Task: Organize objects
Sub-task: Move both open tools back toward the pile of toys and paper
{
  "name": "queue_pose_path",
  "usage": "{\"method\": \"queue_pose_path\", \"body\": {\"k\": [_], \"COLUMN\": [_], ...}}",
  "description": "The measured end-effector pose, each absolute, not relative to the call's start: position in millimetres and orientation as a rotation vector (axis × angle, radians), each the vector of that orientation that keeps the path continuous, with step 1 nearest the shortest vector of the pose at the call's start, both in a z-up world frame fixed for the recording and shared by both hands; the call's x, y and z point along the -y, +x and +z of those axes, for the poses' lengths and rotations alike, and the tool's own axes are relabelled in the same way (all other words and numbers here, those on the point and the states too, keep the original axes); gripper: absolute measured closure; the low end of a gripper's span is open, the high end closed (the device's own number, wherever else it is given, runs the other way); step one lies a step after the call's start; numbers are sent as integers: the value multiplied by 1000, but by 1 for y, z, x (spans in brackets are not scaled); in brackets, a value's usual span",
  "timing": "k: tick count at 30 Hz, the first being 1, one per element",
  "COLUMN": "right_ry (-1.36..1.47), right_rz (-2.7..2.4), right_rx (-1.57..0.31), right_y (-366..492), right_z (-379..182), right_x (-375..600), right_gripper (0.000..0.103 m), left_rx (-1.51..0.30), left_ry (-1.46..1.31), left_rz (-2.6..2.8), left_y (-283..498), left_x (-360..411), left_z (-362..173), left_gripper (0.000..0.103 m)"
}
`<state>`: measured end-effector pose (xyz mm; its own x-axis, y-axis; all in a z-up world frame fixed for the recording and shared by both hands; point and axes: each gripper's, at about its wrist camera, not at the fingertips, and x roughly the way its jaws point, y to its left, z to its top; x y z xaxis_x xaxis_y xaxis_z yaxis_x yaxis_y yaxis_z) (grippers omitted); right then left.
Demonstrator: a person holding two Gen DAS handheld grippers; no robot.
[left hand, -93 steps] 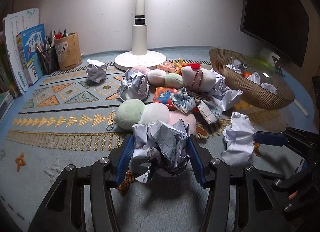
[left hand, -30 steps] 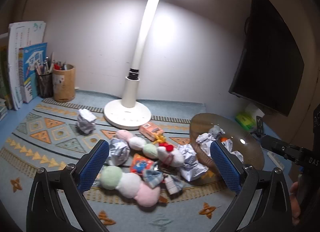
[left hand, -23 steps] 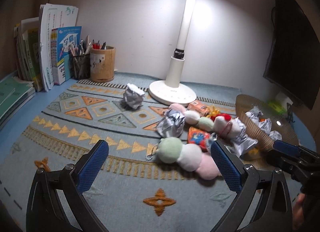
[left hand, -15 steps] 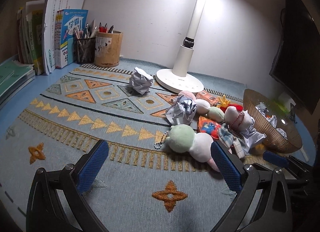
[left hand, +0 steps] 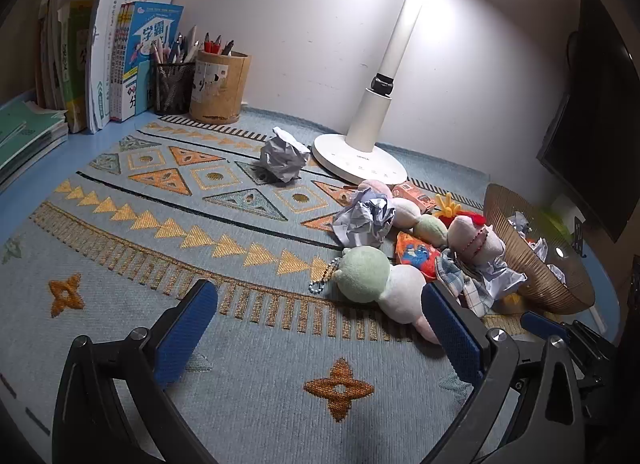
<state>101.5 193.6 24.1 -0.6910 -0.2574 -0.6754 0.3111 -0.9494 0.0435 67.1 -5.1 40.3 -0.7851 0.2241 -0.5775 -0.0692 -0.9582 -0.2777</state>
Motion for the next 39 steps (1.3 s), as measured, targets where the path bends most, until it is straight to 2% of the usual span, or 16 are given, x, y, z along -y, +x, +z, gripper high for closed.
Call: {"method": "queue_pose_path", "body": {"k": [26, 39], "right_ry": [1020, 1026], "right_rz": [-2667, -2673], "right_rx": [-256, -264], "right_y": [105, 103], "right_z": [20, 18], "right_x": [-179, -178], "right_gripper": [12, 12], "left_rx": [394, 430], "left_ry": [-969, -963], "left_rz": [2782, 2762], "left_y": [65, 65], "left_x": [9, 14], "left_z": [39, 38], "left_gripper": [1, 1]}}
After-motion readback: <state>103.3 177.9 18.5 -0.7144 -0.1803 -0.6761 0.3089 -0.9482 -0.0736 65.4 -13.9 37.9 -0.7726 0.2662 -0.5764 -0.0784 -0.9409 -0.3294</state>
